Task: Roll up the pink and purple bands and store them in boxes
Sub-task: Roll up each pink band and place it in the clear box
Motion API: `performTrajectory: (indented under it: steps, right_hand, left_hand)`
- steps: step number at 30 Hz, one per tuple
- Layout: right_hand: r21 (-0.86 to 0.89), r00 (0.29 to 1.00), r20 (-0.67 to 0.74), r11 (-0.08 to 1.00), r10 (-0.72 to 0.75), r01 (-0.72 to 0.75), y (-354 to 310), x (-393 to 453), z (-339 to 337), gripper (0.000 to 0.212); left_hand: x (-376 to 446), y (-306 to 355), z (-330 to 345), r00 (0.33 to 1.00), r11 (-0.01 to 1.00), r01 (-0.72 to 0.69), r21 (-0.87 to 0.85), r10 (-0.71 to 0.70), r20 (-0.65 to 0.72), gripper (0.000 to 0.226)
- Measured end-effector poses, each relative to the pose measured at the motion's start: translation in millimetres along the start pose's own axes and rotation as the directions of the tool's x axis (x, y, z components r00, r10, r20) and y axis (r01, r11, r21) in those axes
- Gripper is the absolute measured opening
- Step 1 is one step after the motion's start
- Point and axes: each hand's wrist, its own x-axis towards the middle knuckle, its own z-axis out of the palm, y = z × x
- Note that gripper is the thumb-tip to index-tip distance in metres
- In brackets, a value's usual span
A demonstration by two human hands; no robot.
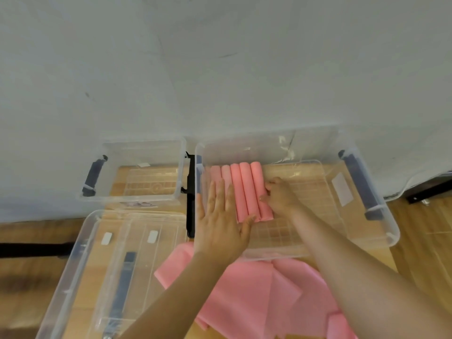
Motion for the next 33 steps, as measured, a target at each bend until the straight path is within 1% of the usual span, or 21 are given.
performTrajectory:
  steps: [2, 5, 7, 9, 11, 12, 13, 15, 16, 17, 19, 21, 22, 25, 26, 27, 28, 29, 30, 32, 33]
  right_hand:
    - [-0.135, 0.999, 0.045, 0.991, 0.012, -0.006, -1, -5, -4, 0.054]
    - [-0.122, 0.999, 0.036, 0.992, -0.034, 0.039, -7, -23, -15, 0.057]
    - [-0.056, 0.99, -0.084, 0.993, -0.111, 0.107, -9, -43, -25, 0.053]
    - [0.029, 0.961, -0.22, 0.984, -0.166, 0.177, -6, -74, -33, 0.049]
    - [0.098, 0.915, -0.347, 0.963, -0.203, 0.251, 5, -114, -37, 0.041]
    - [0.125, 0.878, -0.426, 0.947, -0.218, 0.296, 13, -136, -36, 0.034]
    - [0.136, 0.825, -0.517, 0.93, -0.227, 0.342, 23, -159, -32, 0.027]
    - [0.106, 0.703, -0.675, 0.913, -0.225, 0.394, 44, -197, -15, 0.021]
    - [0.097, 0.669, -0.713, 0.914, -0.211, 0.393, 55, -211, -3, 0.022]
    - [0.094, 0.661, -0.723, 0.92, -0.2, 0.381, 67, -221, 12, 0.024]
    - [0.056, 0.697, -0.686, 0.939, -0.21, 0.338, 88, -228, 42, 0.026]
    - [-0.005, 0.757, -0.624, 0.969, -0.195, 0.245, 112, -226, 68, 0.027]
    - [-0.031, 0.778, -0.605, 0.981, -0.171, 0.192, 124, -223, 78, 0.031]
    - [-0.106, 0.83, -0.551, 0.994, -0.086, 0.032, 143, -208, 88, 0.055]
    - [-0.127, 0.835, -0.546, 0.992, -0.062, -0.01, 144, -206, 88, 0.054]
    - [-0.123, 0.834, -0.552, 0.991, -0.029, -0.047, 142, -206, 86, 0.046]
    - [-0.111, 0.829, -0.56, 0.992, -0.01, -0.063, 139, -210, 83, 0.033]
    - [-0.101, 0.821, -0.571, 0.993, -0.01, -0.059, 136, -216, 81, 0.019]
    - [-0.091, 0.817, -0.577, 0.995, -0.016, -0.045, 132, -224, 79, 0.01]
    - [0.022, 0.799, -0.601, 0.999, -0.014, 0.034, 128, -246, 81, 0.024]
    - [0.114, 0.795, -0.606, 0.99, 0.003, 0.083, 128, -260, 85, 0.032]
  left_hand:
    - [1, 0, -1, 1.0, 1.0, 0.0, -0.02, 0.0, 0.007, 0.082]
    - [0, 2, -4, 0.996, 1.0, 0.02, 0.021, -0.022, 0.087, 0.09]
    - [1, 1, -7, 0.992, 0.999, 0.019, 0.035, -0.023, 0.125, 0.09]
    - [1, 2, -12, 0.996, 1.0, 0.009, -0.023, -0.007, 0.084, 0.084]
    - [-10, 9, -17, 0.989, 0.993, -0.076, -0.09, 0.063, -0.136, 0.063]
    - [-21, 16, -16, 0.963, 0.982, -0.132, -0.133, 0.095, -0.253, 0.051]
    - [-36, 27, -12, 0.935, 0.959, -0.215, -0.187, 0.147, -0.324, 0.043]
    - [-75, 57, 6, 0.885, 0.87, -0.423, -0.252, 0.338, -0.32, 0.041]
    - [-94, 69, 22, 0.853, 0.825, -0.507, -0.248, 0.44, -0.281, 0.043]
    - [-111, 78, 41, 0.826, 0.8, -0.56, -0.215, 0.519, -0.219, 0.047]
    - [-128, 81, 78, 0.814, 0.808, -0.58, -0.098, 0.578, -0.052, 0.057]
    - [-131, 76, 108, 0.835, 0.836, -0.548, -0.011, 0.548, 0.052, 0.065]
    - [-131, 73, 119, 0.844, 0.846, -0.534, 0.009, 0.532, 0.07, 0.067]
    - [-126, 70, 135, 0.862, 0.862, -0.502, 0.069, 0.492, 0.121, 0.07]
    - [-124, 70, 134, 0.859, 0.854, -0.509, 0.104, 0.498, 0.12, 0.075]
    - [-123, 70, 130, 0.857, 0.847, -0.513, 0.141, 0.495, 0.146, 0.083]
    - [-124, 69, 129, 0.857, 0.838, -0.514, 0.183, 0.497, 0.131, 0.091]
    - [-128, 67, 124, 0.878, 0.855, -0.477, 0.203, 0.454, 0.15, 0.093]
    - [-134, 64, 120, 0.9, 0.878, -0.432, 0.206, 0.405, 0.159, 0.09]
    - [-158, 62, 109, 0.935, 0.922, -0.349, 0.17, 0.328, 0.137, 0.072]
    - [-176, 61, 107, 0.938, 0.932, -0.34, 0.123, 0.328, 0.11, 0.067]
